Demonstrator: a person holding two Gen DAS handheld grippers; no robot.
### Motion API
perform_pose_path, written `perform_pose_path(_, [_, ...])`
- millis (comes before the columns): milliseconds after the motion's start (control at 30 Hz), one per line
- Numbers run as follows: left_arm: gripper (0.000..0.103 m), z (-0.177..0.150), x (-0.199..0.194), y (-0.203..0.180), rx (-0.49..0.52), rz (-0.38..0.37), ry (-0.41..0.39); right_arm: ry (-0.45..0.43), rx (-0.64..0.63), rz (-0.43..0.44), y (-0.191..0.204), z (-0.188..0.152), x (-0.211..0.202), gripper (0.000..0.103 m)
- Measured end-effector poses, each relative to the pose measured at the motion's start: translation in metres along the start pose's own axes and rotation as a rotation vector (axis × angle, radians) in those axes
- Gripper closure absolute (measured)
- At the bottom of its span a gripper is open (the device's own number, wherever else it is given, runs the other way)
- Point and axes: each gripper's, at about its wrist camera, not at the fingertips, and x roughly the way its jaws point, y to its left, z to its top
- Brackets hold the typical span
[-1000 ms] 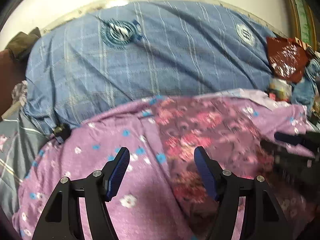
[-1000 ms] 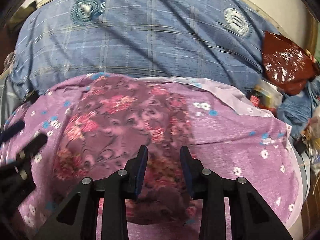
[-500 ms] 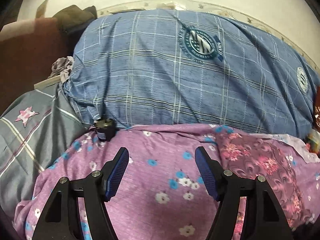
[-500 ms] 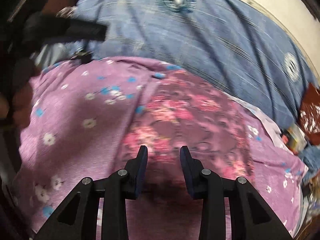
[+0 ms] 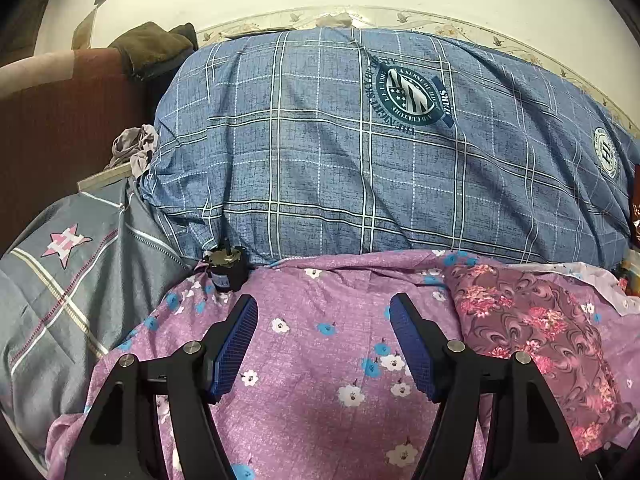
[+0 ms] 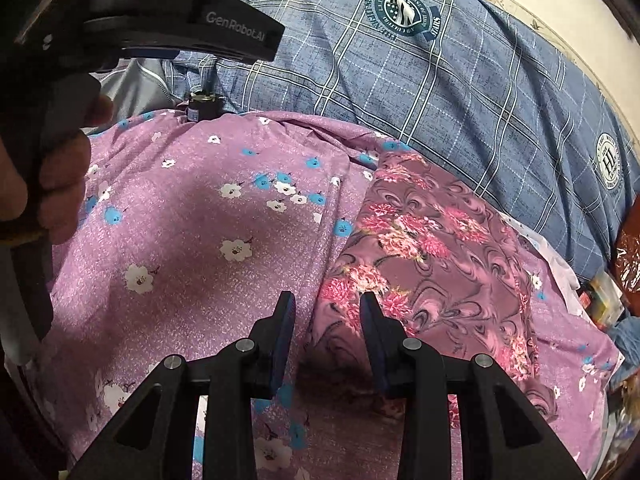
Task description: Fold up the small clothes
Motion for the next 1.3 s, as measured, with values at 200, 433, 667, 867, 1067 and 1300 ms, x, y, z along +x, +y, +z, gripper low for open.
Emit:
perform_pose_path(200, [0.035, 0.0, 0.001, -0.003, 0.01, 0.002, -0.002, 0.002, 0.004, -0.003, -0.001, 0.0, 0.0, 0.069])
perform_pose_path(433, [0.035, 0.0, 0.004, -0.011, 0.02, 0.0, 0.002, 0.0, 0.022, -0.012, -0.009, -0.001, -0.002, 0.069])
perform_pose_path(667, [0.035, -0.001, 0.004, -0.016, 0.033, -0.001, 0.004, 0.0, 0.033, -0.017, -0.014, -0.002, -0.004, 0.069])
perform_pose_path(867, [0.035, -0.001, 0.004, -0.017, 0.034, 0.001, 0.007, -0.003, 0.037, -0.016, -0.016, -0.001, -0.003, 0.069])
perform_pose_path(1067, [0.035, 0.0, 0.004, -0.016, 0.032, 0.007, 0.009, -0.003, 0.035, -0.017, -0.016, -0.001, -0.003, 0.069])
perform_pose_path(1300, [0.031, -0.006, 0.032, -0.025, 0.058, -0.116, 0.152, -0.011, 0.107, 0.031, -0.045, 0.003, -0.005, 0.068])
